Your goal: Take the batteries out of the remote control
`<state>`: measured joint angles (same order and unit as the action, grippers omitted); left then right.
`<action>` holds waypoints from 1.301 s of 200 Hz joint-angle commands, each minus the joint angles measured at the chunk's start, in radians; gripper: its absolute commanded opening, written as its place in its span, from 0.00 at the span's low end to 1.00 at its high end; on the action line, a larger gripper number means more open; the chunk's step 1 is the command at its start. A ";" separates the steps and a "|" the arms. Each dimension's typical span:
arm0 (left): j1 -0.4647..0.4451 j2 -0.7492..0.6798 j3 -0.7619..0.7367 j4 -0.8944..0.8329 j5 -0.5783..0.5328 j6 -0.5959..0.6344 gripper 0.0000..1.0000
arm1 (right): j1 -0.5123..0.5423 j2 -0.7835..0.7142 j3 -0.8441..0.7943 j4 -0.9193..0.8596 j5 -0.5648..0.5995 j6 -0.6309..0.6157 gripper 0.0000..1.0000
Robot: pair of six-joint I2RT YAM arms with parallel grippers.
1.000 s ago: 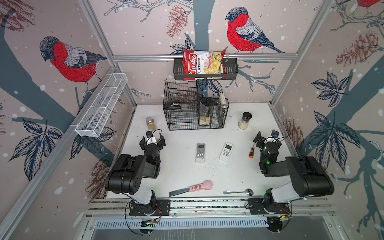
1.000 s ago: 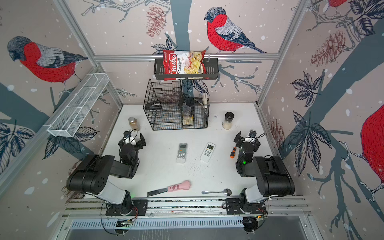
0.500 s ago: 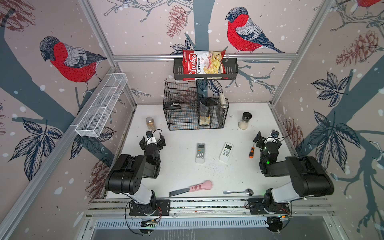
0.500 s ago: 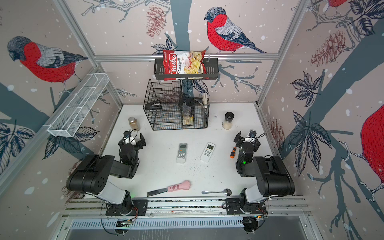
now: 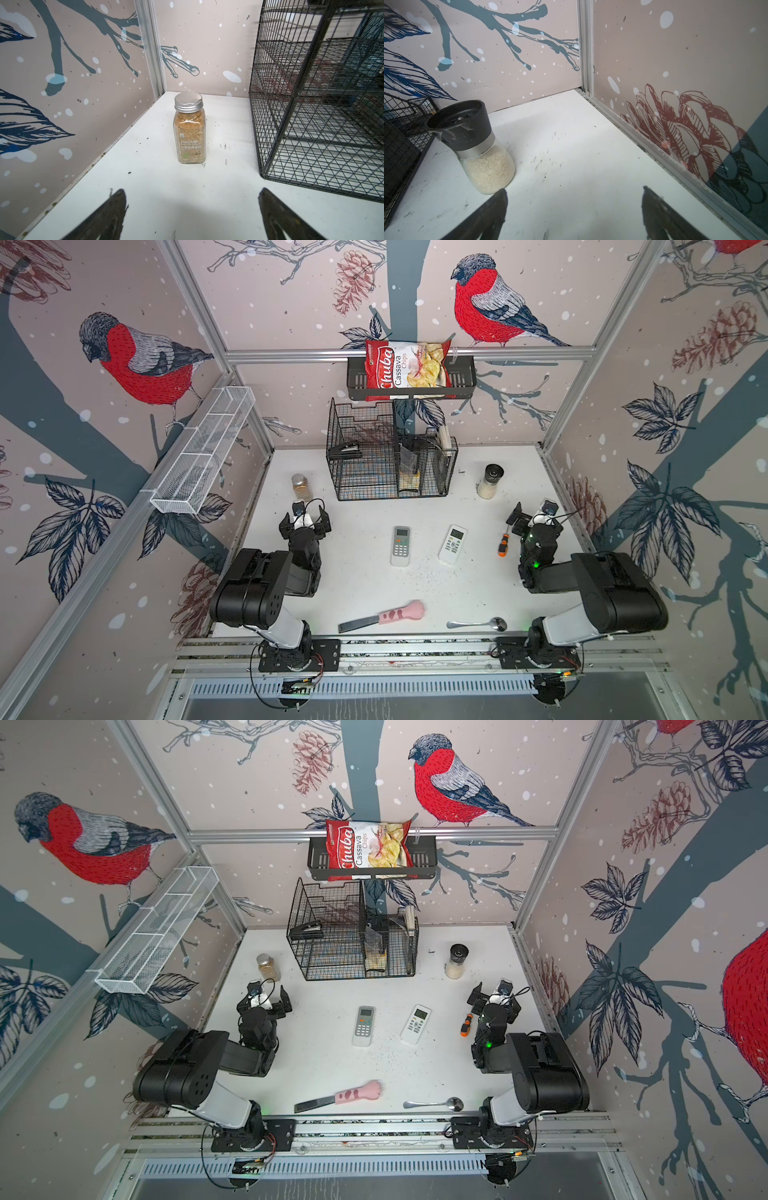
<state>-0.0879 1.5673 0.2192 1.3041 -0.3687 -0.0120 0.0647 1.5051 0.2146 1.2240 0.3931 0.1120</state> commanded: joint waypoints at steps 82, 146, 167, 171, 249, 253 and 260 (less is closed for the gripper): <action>0.000 -0.045 -0.015 0.043 -0.016 -0.003 0.98 | 0.005 -0.054 0.010 -0.014 0.007 -0.009 1.00; 0.015 -0.381 0.248 -0.749 -0.241 -0.383 0.98 | 0.012 -0.224 0.390 -1.011 -0.054 0.326 1.00; 0.027 -0.438 0.236 -0.783 -0.094 -0.401 0.98 | 0.115 -0.239 0.480 -1.228 0.032 0.393 1.00; 0.028 -0.447 0.235 -0.790 -0.062 -0.391 0.98 | 0.137 -0.242 0.493 -1.264 0.042 0.402 1.00; -0.126 -0.522 0.269 -1.006 0.020 -0.432 0.98 | 0.499 -0.201 0.576 -1.663 0.039 0.729 1.00; -0.134 -0.521 0.271 -1.017 0.015 -0.436 0.98 | 0.508 -0.197 0.573 -1.664 0.026 0.741 0.99; -0.147 -0.521 0.274 -1.031 0.010 -0.441 0.98 | 0.523 -0.187 0.567 -1.667 0.009 0.760 1.00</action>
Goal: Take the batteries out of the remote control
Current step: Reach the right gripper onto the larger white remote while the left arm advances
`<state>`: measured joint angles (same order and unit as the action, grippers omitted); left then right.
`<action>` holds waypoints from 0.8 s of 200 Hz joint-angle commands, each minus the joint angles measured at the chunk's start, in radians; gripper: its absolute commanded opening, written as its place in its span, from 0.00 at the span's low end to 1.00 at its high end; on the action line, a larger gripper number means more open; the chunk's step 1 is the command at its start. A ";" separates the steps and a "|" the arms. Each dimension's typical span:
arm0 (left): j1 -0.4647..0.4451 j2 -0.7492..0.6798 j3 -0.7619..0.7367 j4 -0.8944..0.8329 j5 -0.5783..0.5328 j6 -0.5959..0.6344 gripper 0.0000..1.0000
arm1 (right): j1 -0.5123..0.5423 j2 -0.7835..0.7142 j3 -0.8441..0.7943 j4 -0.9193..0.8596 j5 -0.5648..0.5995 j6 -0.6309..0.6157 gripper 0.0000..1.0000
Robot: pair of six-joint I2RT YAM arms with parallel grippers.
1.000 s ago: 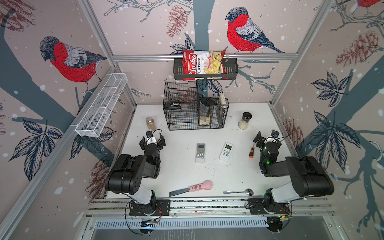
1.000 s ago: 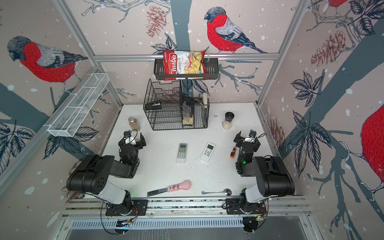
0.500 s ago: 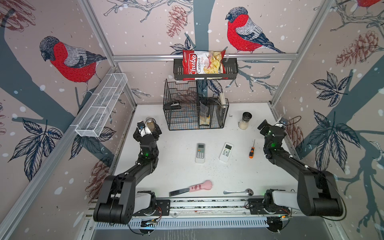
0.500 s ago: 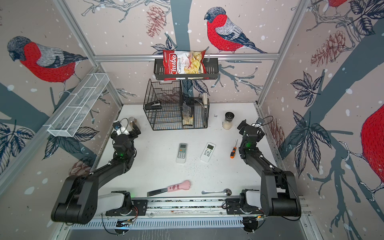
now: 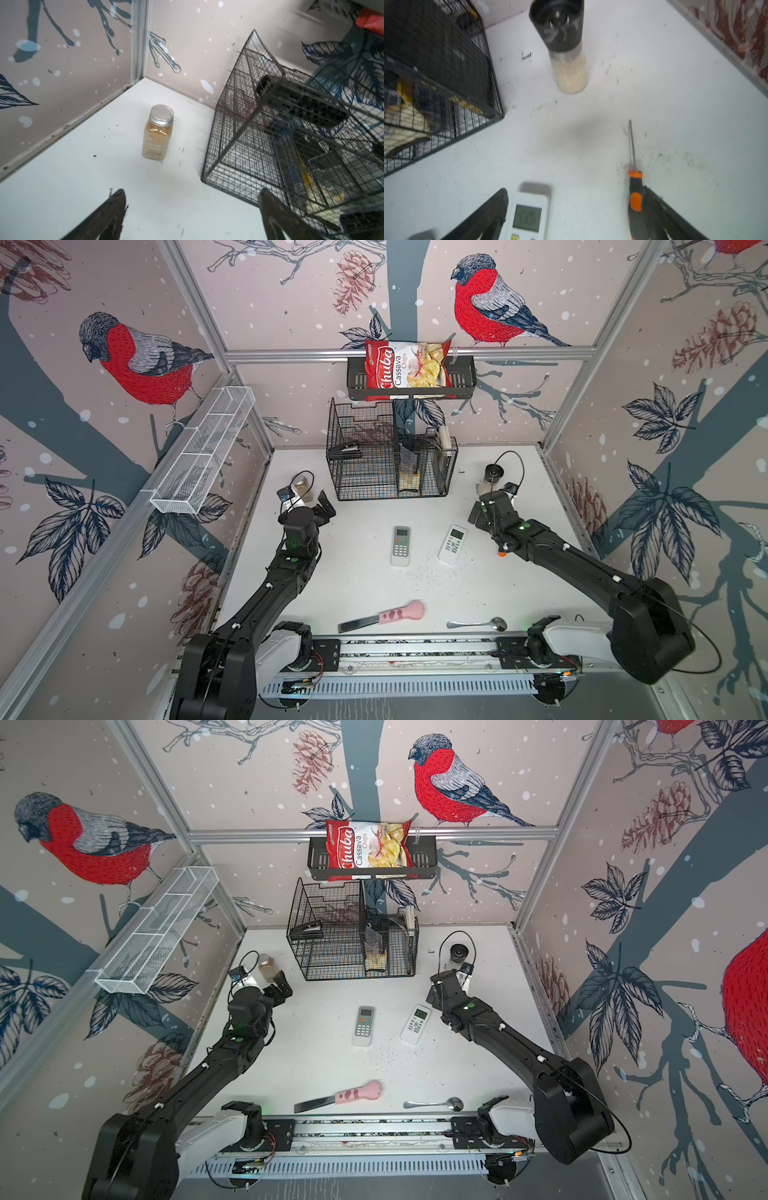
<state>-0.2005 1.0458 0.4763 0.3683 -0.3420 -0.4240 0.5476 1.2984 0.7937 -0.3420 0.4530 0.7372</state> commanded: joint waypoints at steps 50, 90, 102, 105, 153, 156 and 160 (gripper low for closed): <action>-0.091 0.009 0.041 -0.159 -0.027 -0.057 0.98 | 0.145 0.127 0.003 -0.100 -0.107 0.211 1.00; -0.104 0.007 0.044 -0.185 -0.031 -0.071 0.98 | 0.206 0.215 0.044 -0.076 -0.126 0.231 1.00; -0.105 0.000 0.042 -0.187 -0.029 -0.075 0.98 | 0.218 0.246 0.057 -0.072 -0.130 0.231 1.00; -0.103 -0.003 0.042 -0.187 -0.027 -0.074 0.98 | 0.220 0.257 0.061 -0.070 -0.133 0.230 1.00; -0.105 -0.039 0.027 -0.195 -0.014 -0.085 0.98 | 0.241 0.366 0.101 -0.061 -0.154 0.210 1.00; -0.106 -0.042 0.026 -0.194 -0.014 -0.088 0.98 | 0.242 0.370 0.101 -0.063 -0.154 0.211 1.00; -0.106 -0.044 0.024 -0.190 -0.012 -0.088 0.98 | 0.244 0.374 0.101 -0.064 -0.154 0.209 0.99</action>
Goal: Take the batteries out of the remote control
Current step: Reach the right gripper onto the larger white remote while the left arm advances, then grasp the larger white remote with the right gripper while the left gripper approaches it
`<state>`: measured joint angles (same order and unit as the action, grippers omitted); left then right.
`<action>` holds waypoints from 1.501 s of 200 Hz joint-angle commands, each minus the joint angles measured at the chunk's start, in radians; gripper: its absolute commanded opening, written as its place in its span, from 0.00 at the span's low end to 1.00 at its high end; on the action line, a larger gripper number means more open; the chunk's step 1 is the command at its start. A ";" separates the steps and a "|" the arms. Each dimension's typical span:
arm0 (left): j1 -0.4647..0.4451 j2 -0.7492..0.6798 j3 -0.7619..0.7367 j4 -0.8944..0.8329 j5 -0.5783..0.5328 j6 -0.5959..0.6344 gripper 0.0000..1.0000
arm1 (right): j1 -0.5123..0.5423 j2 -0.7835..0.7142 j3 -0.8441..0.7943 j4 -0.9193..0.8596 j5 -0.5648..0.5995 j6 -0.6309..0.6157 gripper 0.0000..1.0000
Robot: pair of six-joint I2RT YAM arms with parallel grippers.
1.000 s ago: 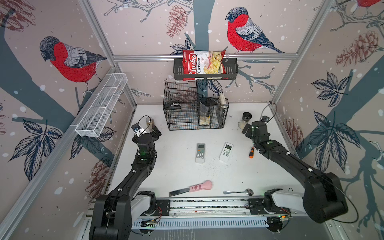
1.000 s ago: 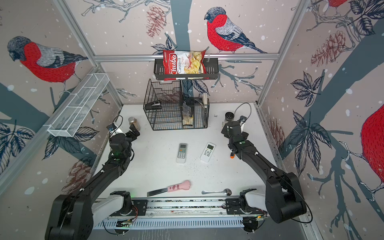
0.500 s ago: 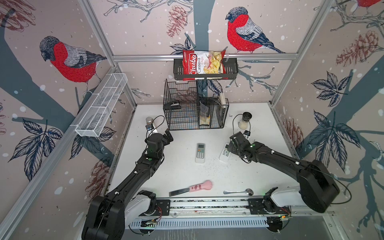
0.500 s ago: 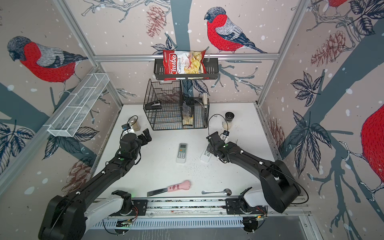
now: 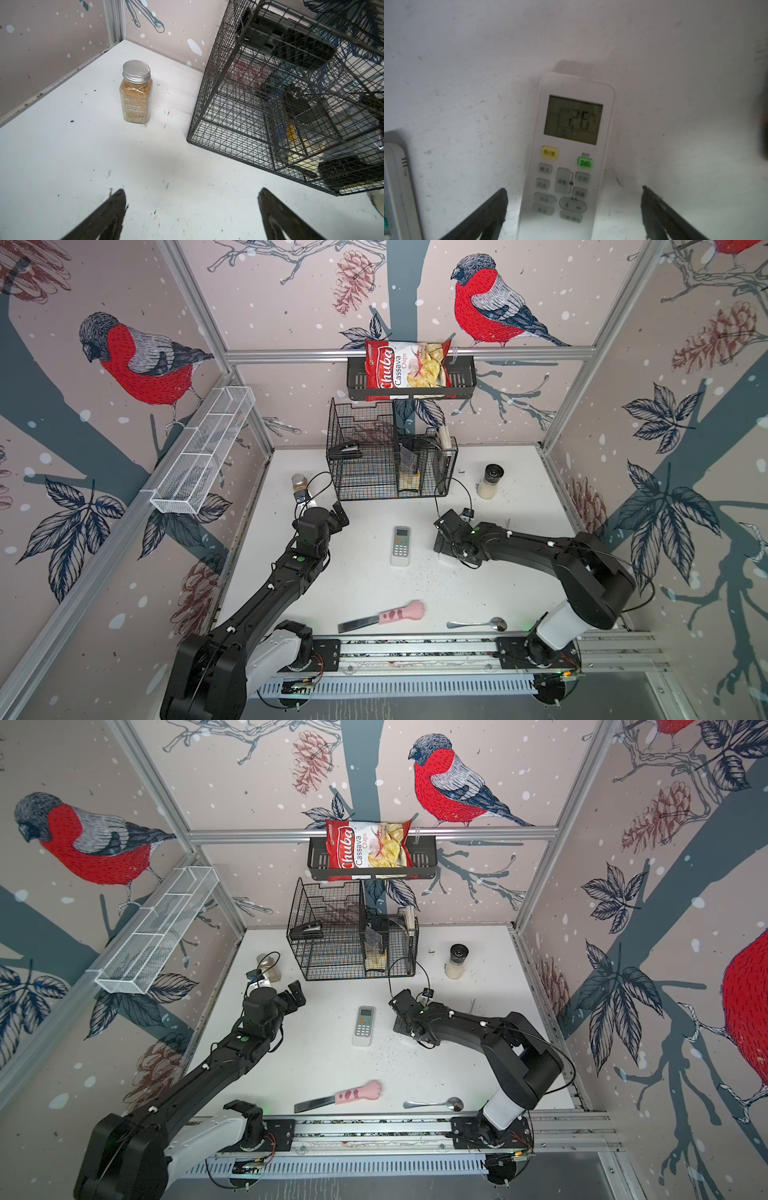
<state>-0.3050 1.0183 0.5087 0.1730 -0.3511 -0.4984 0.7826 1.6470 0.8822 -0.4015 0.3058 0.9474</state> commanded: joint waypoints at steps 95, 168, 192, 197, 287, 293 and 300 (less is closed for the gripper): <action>-0.001 0.033 0.017 -0.006 0.061 -0.026 0.96 | 0.013 -0.002 -0.062 -0.021 -0.019 -0.032 0.65; -0.046 0.114 0.101 -0.059 0.187 -0.046 0.89 | 0.035 -0.011 -0.057 0.018 -0.031 -0.152 0.38; -0.106 0.143 0.134 -0.054 0.264 -0.064 0.88 | 0.042 -0.035 -0.049 0.025 0.003 -0.231 0.35; -0.118 0.153 0.139 -0.047 0.282 -0.070 0.88 | 0.044 -0.043 -0.051 0.033 0.007 -0.252 0.34; -0.276 0.440 0.252 0.219 0.512 -0.186 0.81 | 0.099 -0.279 -0.097 0.180 -0.046 -0.550 0.33; -0.283 0.457 0.258 0.243 0.529 -0.196 0.82 | 0.102 -0.291 -0.098 0.186 -0.054 -0.561 0.33; -0.289 0.476 0.264 0.275 0.548 -0.208 0.82 | 0.105 -0.299 -0.096 0.190 -0.062 -0.570 0.33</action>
<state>-0.5739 1.4490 0.7471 0.2977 0.1108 -0.6567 0.8776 1.3792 0.7845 -0.2634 0.2687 0.4637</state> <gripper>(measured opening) 0.815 0.547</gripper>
